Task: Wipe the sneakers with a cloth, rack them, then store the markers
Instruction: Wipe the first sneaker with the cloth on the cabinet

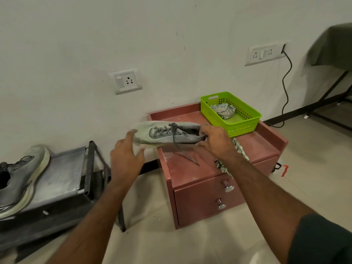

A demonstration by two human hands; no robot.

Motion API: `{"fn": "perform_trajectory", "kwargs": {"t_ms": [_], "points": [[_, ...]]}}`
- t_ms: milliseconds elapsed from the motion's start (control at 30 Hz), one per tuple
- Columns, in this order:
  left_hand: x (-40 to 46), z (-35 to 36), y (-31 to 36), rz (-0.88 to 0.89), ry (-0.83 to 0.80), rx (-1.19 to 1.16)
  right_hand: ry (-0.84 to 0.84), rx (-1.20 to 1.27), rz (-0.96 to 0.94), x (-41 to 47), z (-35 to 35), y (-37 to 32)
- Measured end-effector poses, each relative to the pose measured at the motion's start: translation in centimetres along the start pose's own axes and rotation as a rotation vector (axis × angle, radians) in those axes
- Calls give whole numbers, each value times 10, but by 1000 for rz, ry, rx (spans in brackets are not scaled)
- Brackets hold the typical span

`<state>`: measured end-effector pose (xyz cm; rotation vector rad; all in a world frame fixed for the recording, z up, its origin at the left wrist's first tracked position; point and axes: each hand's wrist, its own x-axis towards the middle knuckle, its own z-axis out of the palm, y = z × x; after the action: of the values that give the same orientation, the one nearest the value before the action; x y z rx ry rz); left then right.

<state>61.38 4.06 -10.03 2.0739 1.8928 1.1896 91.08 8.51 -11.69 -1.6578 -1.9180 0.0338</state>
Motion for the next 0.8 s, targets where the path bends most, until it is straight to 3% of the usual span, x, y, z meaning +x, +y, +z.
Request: {"fn": "perform_trajectory", "kwargs": {"t_ms": [200,400,800], "points": [[-8,47,42,167,-278,74,56,-22,244,-1,2,-21],[-10,73,49,173,-330,108,173,90,466,0,3,-4],[-9,63,42,163,-337,97,189,128,459,-2,4,-11]]}}
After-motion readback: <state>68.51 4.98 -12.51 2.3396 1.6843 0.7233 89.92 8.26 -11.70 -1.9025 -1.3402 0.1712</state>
